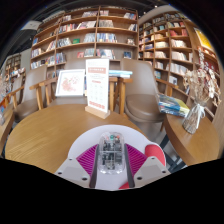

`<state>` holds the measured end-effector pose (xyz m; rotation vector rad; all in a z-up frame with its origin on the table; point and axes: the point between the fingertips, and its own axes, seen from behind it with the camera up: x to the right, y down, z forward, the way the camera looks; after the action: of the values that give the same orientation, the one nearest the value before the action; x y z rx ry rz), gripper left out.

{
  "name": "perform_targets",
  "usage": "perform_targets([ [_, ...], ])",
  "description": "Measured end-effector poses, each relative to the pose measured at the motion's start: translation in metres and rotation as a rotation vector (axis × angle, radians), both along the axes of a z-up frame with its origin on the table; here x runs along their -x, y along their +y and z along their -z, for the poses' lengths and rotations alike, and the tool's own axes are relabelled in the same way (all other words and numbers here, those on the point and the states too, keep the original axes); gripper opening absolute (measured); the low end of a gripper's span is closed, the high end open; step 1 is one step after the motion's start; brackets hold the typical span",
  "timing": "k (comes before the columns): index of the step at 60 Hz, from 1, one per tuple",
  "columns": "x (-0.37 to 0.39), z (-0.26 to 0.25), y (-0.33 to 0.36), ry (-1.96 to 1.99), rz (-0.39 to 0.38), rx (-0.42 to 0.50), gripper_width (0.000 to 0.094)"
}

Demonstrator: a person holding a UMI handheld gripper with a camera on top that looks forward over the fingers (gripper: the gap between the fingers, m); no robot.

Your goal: Arrange mouse

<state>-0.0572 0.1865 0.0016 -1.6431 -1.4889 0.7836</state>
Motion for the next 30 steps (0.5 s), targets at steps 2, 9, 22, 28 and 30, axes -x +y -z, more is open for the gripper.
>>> perform_targets([
  [2,0.000,0.002,0.001,-0.001,0.006,0.001,0.0446],
  [9,0.000,0.008,0.000,-0.024,0.005,0.032,0.0503],
  [22,-0.018,-0.007,0.006,-0.053,0.046,0.048,0.0861],
  [28,-0.046,-0.039,-0.007,-0.049,0.059,0.105,0.0853],
  [30,-0.061,-0.053,-0.008,-0.037,0.060,0.110,0.0852],
])
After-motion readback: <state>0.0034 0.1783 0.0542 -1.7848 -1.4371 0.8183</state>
